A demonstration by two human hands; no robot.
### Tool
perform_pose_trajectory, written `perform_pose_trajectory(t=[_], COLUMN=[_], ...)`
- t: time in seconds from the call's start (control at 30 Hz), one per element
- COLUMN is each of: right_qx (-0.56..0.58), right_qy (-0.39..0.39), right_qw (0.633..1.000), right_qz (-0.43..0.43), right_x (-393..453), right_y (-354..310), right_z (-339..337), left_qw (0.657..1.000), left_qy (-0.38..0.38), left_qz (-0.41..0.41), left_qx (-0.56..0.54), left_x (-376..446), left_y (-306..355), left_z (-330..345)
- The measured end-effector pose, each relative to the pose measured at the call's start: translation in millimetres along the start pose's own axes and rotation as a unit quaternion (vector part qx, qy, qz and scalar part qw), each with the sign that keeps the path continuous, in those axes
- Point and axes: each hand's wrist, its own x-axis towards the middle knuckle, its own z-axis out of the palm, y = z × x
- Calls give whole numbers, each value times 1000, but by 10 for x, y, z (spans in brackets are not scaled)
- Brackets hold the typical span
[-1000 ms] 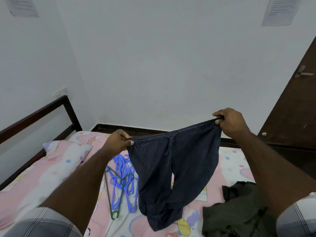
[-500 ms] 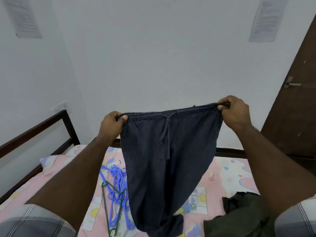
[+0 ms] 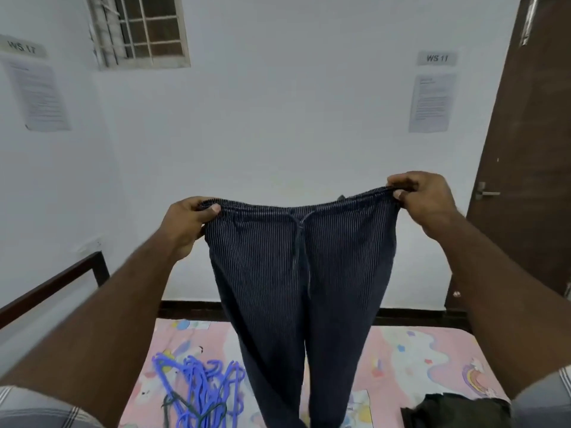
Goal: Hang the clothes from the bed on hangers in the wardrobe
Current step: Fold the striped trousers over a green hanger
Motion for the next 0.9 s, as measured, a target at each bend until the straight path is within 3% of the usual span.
perform_pose_trajectory(t=[0.07,0.2,0.33,0.47,0.6,0.9], right_qx=[79,76,161,134,211,101], right_qy=[4,-67,1,-42,-30,-40], right_qw=[997,993,987,988,973,991], right_qz=[12,60,29,67,89,74], right_x=[-28,-222,-117,-179,-202,-271], right_y=[-27,-5,-139,-73,-136,-87], right_z=[-26,60,-44,1,-57,-79], left_qw=[999,998,994,995,992,994], left_qy=[8,1,24,-12,-45,-46], left_qz=[7,0,21,3,1,19], left_qx=[-31,-69,-100,-99,-121,-93], left_x=[-24,-73,-32,-8,15,2], left_y=[22,-15,78,63,94,1], left_z=[1,23,-3,1,-60,-135])
